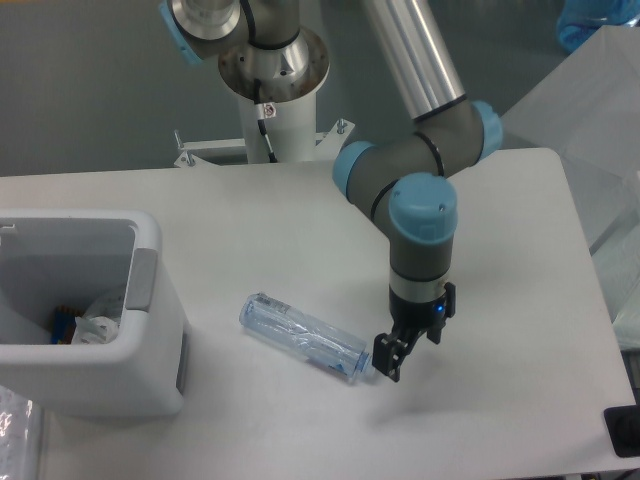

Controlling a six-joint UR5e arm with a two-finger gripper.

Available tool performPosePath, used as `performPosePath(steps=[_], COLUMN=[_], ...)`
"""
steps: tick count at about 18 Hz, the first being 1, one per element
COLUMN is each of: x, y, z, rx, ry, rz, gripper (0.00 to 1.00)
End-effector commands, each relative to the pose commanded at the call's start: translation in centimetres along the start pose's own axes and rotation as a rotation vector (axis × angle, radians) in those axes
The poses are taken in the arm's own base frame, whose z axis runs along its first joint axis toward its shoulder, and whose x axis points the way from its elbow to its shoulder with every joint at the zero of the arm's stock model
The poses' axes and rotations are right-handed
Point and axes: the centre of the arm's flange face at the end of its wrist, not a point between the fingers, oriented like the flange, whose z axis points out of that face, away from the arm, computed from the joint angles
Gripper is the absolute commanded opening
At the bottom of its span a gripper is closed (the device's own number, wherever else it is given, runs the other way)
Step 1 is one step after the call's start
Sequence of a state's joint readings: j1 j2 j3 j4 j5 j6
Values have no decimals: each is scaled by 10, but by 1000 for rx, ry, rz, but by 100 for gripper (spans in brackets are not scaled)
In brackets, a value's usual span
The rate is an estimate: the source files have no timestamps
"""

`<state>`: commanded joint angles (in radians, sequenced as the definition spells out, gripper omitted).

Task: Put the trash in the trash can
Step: 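Move the gripper down to the cap end of the clear bottle, then close the gripper on the bottle's cap end and lift it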

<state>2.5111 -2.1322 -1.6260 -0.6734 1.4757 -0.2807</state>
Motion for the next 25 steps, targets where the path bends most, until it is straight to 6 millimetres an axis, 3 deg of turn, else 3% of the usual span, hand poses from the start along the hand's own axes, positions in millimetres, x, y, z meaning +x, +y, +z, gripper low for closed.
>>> performPosePath(steps=[9,14,17,18,25], x=[12,23,24,24,24], y=[19,31,32,32,31], z=[27,38,42,42,43], rx=[-51,-56,-60,-60,-59], ry=[-9,-56,-59,-59,-64], rz=[7,36,39,39,44], gripper=[100,90,68,64,62])
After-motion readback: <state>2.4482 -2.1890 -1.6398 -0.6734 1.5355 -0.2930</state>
